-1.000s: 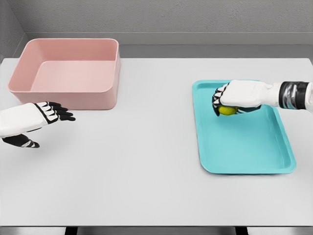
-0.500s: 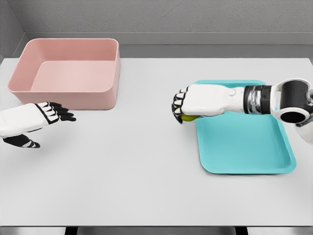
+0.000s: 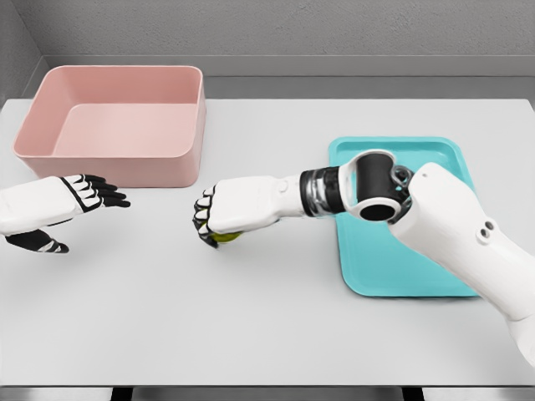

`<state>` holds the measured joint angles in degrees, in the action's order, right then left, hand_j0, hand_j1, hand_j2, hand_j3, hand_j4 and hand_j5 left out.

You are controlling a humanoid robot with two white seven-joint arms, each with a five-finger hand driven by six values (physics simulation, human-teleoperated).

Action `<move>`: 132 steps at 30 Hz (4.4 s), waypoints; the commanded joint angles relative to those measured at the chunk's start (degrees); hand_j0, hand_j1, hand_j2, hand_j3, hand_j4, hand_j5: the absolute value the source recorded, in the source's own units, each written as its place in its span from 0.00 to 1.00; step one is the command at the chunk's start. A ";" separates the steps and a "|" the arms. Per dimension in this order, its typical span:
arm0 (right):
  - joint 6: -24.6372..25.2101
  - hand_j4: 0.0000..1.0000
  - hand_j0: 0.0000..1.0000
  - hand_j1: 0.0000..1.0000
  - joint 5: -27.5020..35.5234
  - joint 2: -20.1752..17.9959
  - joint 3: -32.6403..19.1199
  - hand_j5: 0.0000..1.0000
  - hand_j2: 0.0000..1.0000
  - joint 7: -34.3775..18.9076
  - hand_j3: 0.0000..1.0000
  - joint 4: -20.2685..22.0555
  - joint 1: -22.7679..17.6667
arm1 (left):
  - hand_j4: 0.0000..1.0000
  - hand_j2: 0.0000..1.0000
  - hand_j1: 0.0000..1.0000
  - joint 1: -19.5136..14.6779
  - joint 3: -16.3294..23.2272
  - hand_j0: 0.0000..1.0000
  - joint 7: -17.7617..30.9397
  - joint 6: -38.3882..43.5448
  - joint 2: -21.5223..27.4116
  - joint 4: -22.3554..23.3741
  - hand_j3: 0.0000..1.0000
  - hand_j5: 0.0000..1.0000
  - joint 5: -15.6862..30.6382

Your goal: Put the tennis from the blue tray into the pink basket with both arms

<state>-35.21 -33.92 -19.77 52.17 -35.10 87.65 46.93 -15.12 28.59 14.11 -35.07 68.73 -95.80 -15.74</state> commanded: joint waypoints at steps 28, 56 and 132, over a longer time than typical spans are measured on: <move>0.21 1.00 1.00 1.00 -0.62 3.60 -2.34 1.00 1.00 0.10 1.00 -8.90 -0.53 | 1.00 1.00 1.00 -0.09 0.06 1.00 -0.04 0.07 0.00 0.09 1.00 1.00 0.10; 0.21 1.00 1.00 1.00 12.65 -8.98 -63.77 1.00 1.00 0.10 1.00 10.61 -39.37 | 1.00 1.00 1.00 -9.49 8.06 1.00 2.86 0.07 -16.35 -3.34 1.00 1.00 -13.61; 0.21 1.00 1.00 1.00 12.74 -8.27 -64.04 1.00 1.00 0.10 1.00 10.79 -39.73 | 0.49 0.49 0.49 -28.74 30.56 0.49 4.97 0.07 -28.39 11.51 0.49 0.49 -12.91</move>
<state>-35.17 -21.59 -28.00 -11.85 -35.03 98.41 7.21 -43.86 59.18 18.99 -35.04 40.29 -84.34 -28.78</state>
